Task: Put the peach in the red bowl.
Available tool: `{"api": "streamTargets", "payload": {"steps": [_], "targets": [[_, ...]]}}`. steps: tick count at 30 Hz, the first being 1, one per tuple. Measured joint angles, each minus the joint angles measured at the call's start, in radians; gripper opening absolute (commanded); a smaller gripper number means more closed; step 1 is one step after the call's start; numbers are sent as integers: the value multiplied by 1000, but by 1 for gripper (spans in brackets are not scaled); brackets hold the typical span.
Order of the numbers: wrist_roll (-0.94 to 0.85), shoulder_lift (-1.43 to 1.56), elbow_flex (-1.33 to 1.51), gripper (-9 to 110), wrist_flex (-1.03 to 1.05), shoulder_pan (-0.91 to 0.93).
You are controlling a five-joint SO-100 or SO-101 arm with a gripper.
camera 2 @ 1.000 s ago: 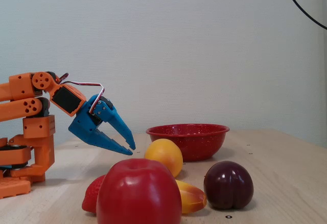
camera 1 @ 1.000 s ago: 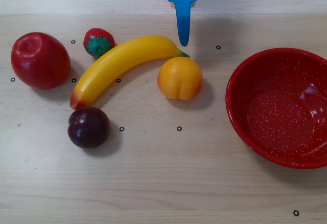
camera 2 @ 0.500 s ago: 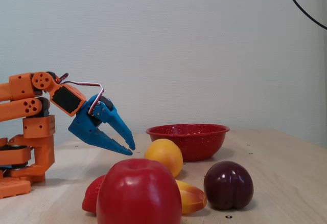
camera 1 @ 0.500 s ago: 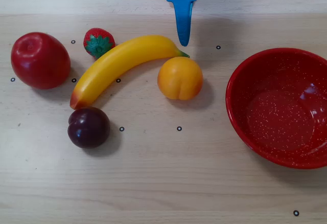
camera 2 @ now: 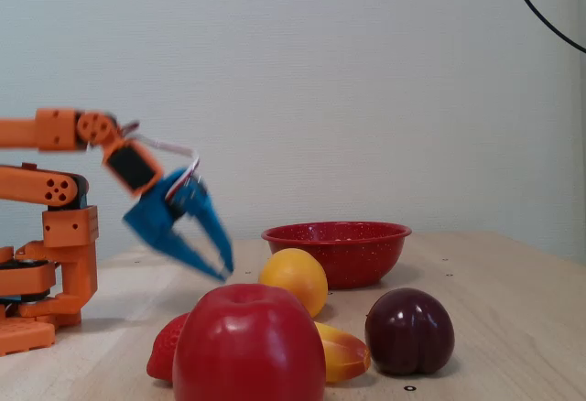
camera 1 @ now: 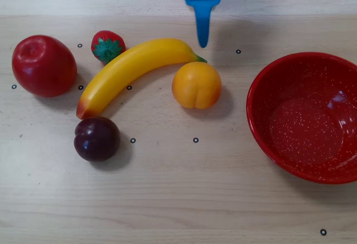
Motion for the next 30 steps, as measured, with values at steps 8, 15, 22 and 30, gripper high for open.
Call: {"api": "streamTargets", "payload": {"steps": [8,15,22,30], "targets": [[72,-341,-379,0,109,-5],[77,-614,-653,9,282,-31],[34,-801,-910,37,589,-29],[35,-925,-994,56,687,-28]]}}
